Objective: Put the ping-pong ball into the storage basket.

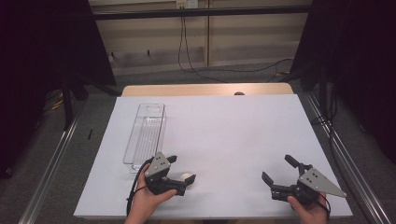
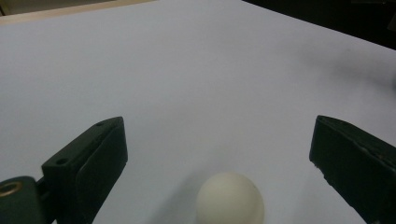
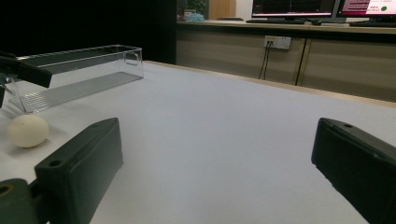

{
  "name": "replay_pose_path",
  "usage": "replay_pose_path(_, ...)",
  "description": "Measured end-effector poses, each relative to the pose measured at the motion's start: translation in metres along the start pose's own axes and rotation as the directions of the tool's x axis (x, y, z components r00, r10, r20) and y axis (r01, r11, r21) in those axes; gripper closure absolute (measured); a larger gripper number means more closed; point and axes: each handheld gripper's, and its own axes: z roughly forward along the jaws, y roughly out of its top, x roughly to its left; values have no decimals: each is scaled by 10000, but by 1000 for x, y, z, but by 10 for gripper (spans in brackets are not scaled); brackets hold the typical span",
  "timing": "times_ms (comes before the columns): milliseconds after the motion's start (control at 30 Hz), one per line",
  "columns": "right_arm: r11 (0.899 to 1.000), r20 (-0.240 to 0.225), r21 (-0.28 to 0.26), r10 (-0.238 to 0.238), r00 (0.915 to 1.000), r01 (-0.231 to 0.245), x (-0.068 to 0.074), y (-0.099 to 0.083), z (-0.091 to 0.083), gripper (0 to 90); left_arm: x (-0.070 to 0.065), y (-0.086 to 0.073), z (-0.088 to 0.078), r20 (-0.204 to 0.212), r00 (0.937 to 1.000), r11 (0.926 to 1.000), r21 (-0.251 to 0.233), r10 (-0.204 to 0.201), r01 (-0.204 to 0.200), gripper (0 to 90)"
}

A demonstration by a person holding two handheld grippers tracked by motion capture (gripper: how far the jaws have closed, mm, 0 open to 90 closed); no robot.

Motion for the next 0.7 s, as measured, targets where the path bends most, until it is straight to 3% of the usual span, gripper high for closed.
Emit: replay_pose_path(700, 10000, -19, 8, 18, 10000, -18, 0, 0, 0, 16, -3, -2, 5, 401, 9987, 9957, 858, 324, -358, 123)
